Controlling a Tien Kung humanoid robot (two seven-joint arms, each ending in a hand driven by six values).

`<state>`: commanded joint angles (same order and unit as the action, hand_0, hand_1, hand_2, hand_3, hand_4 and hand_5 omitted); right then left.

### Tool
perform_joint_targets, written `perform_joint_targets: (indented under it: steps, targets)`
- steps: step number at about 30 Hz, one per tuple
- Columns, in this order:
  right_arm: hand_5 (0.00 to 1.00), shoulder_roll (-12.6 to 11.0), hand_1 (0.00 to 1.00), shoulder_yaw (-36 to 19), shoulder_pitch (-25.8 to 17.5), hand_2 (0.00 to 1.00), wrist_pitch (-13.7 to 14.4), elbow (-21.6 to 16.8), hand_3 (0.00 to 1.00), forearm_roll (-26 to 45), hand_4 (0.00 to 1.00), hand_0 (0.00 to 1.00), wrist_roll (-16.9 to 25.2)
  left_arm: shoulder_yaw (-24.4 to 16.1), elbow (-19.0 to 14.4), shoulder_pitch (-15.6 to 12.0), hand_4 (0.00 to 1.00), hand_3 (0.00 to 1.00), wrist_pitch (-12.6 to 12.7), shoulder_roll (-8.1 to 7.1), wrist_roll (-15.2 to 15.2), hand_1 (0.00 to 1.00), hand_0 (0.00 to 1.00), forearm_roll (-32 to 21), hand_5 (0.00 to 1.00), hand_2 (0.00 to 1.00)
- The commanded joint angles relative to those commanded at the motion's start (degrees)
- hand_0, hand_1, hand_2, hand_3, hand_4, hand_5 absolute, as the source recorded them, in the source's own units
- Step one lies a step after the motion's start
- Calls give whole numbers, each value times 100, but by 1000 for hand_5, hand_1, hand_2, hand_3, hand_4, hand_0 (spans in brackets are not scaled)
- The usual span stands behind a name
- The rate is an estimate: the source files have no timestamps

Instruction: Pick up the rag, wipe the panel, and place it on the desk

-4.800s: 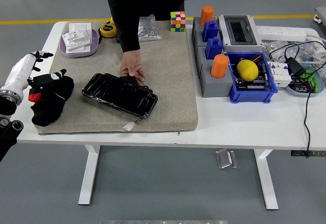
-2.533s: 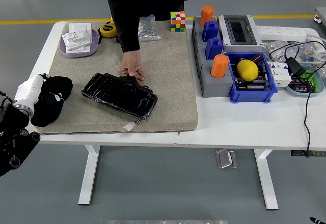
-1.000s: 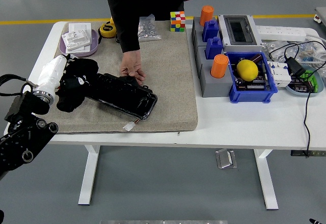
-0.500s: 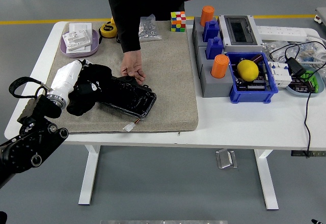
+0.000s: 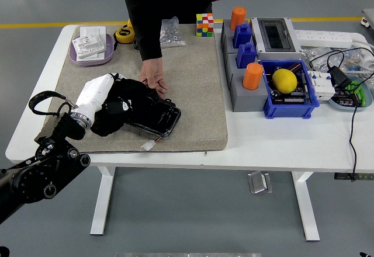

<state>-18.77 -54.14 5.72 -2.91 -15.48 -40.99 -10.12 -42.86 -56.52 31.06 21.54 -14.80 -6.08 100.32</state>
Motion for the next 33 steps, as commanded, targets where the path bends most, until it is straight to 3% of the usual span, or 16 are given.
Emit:
perform_joint_targets:
  steps: [18,33]
  targets:
    - [537,-104,598,107,5,663,-61,24,576,71,966,717,-27,811,-352,189,2,264,-85,18,-17,400,221,26,2,462]
    - [537,-141,599,199,33,663,-95,62,576,123,967,718,-60,1154,-572,286,2,272,-173,-27,37,400,223,-30,2,465]
